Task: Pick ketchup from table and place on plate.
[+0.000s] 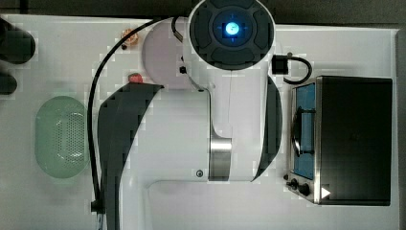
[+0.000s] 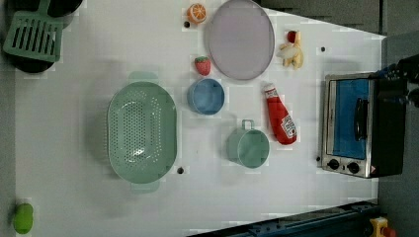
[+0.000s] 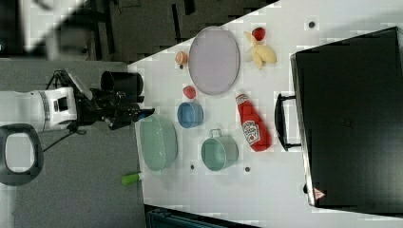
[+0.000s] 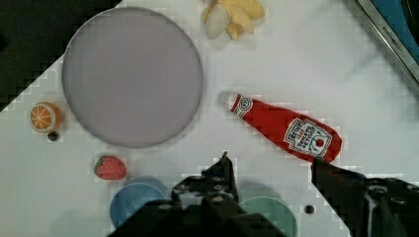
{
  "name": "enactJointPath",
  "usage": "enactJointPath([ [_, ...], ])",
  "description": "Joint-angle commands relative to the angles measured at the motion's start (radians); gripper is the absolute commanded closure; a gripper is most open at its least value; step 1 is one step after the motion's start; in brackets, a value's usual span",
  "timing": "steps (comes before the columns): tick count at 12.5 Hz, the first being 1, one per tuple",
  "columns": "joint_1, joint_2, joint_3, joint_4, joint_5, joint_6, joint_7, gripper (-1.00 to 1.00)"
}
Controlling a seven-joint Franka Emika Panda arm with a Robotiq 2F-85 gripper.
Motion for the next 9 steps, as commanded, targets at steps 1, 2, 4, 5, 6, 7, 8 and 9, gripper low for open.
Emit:
enactJointPath([
  [1,-0.09,-0.246,-0.007,-0.109,0.036,-0.159,0.045,-0.58],
  [2,-0.09,-0.244,-0.007,-0.123,0.036,-0.155,0.039,-0.79],
  [4,-0.09,-0.235,-0.007,-0.161,0.036,-0.132,0.001,-1.0],
  [5,-0.09,-0.227,-0.007,-0.184,0.036,-0.111,-0.035,-1.0],
  [6,-0.09,-0.216,-0.007,-0.209,0.036,-0.085,-0.087,-1.0],
  [7,-0.09,-0.204,-0.007,-0.235,0.036,-0.051,-0.156,-1.0],
  [8,-0.09,-0.19,-0.007,-0.262,0.036,-0.017,-0.238,-1.0],
  [9,-0.09,-0.176,-0.007,-0.289,0.036,0.019,-0.329,-1.0],
])
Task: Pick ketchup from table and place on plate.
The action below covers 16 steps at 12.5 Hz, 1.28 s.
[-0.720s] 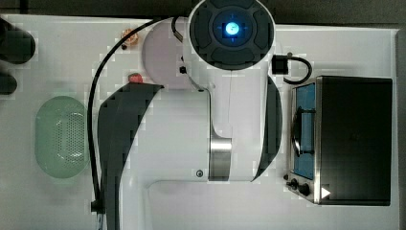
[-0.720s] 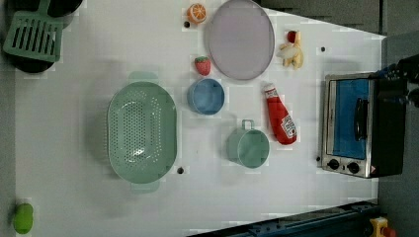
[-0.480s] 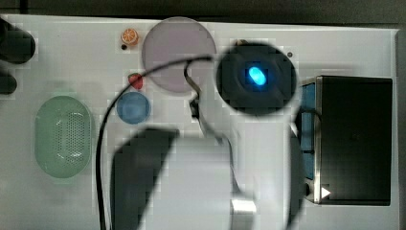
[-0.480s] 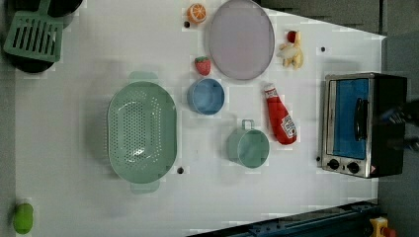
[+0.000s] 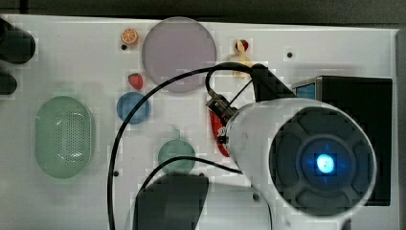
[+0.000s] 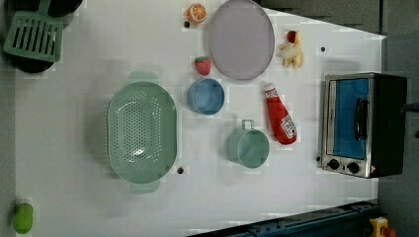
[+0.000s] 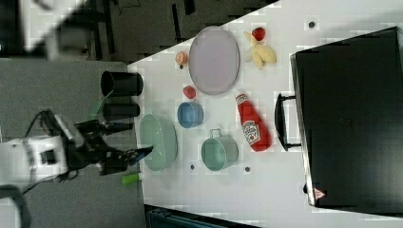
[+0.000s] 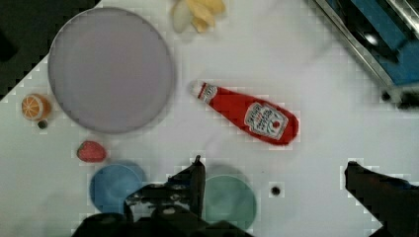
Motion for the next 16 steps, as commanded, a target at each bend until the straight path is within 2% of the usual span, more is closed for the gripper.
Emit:
enactJointPath([
  [1,-0.01,0.103,0.015,-0.119,0.012,0.063,-0.302,-1.0],
  [5,-0.016,0.156,0.011,-0.244,0.008,0.234,-0.691,-1.0],
  [8,-0.022,0.212,0.002,-0.332,-0.016,0.403,-0.912,-1.0],
  [12,-0.023,0.333,-0.012,-0.401,-0.058,0.596,-0.968,-1.0],
  [16,-0.023,0.464,-0.012,-0.408,-0.071,0.724,-0.968,-1.0],
])
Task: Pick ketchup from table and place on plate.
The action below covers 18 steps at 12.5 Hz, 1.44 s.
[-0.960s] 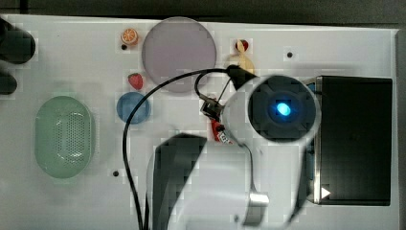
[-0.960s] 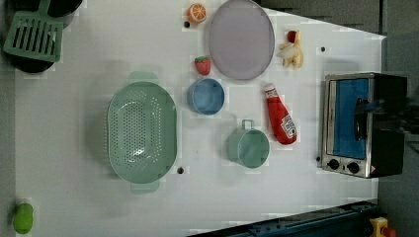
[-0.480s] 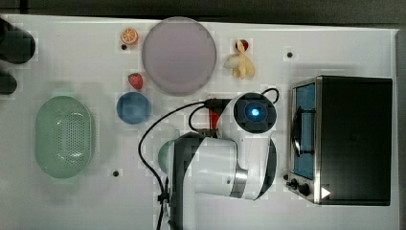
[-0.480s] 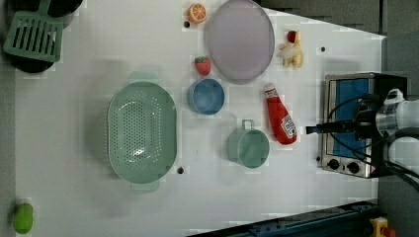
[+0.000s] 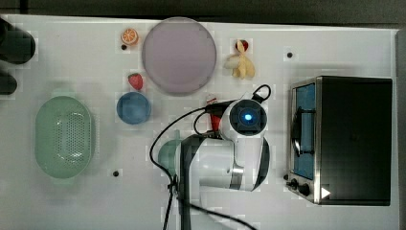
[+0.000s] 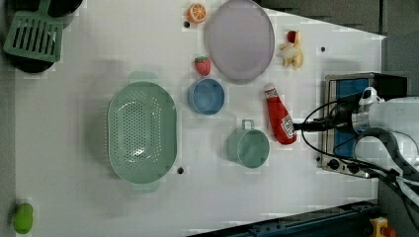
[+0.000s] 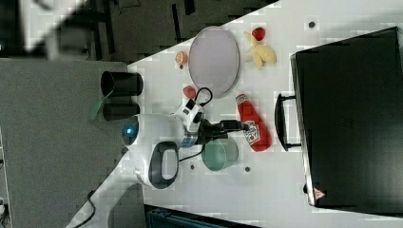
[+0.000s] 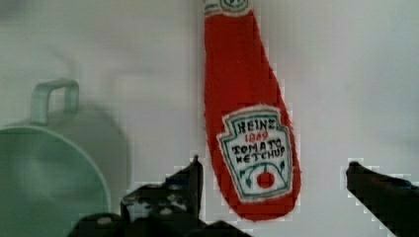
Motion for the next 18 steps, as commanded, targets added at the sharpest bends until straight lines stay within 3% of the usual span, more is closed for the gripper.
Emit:
enactJointPath([
  [1,-0.004,0.083,-0.001,0.0,-0.003,0.103,-0.065,-1.0],
  [9,-0.002,0.243,0.001,-0.005,-0.003,0.296,-0.064,-1.0],
  [10,-0.002,0.253,0.002,-0.006,-0.003,0.299,-0.064,-0.91],
  [12,-0.002,0.257,0.003,-0.006,-0.003,0.299,-0.064,-0.44],
  [13,-0.002,0.248,0.004,-0.004,-0.003,0.297,-0.064,-0.35],
  [18,0.0,0.097,0.005,-0.001,-0.001,0.191,-0.062,-0.35],
])
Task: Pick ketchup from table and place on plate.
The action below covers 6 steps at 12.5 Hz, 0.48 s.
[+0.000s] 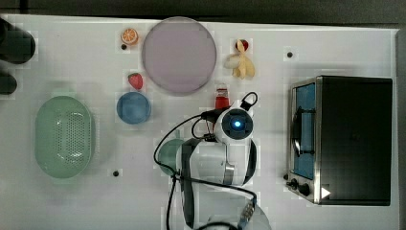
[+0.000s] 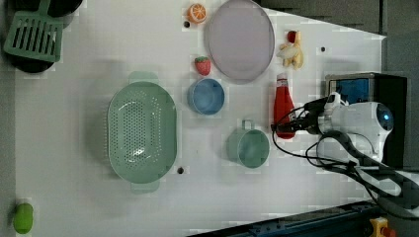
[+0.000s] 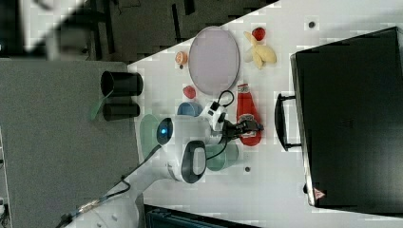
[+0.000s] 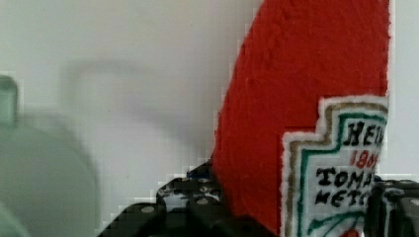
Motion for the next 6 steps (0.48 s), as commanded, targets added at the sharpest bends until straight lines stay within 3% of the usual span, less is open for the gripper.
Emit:
enactJointPath([
  [1,0.002,-0.171,-0.001,0.028,-0.001,-0.128,-0.027,-0.35],
  [6,0.013,-0.464,0.024,0.117,0.0,-0.59,0.034,-0.35],
])
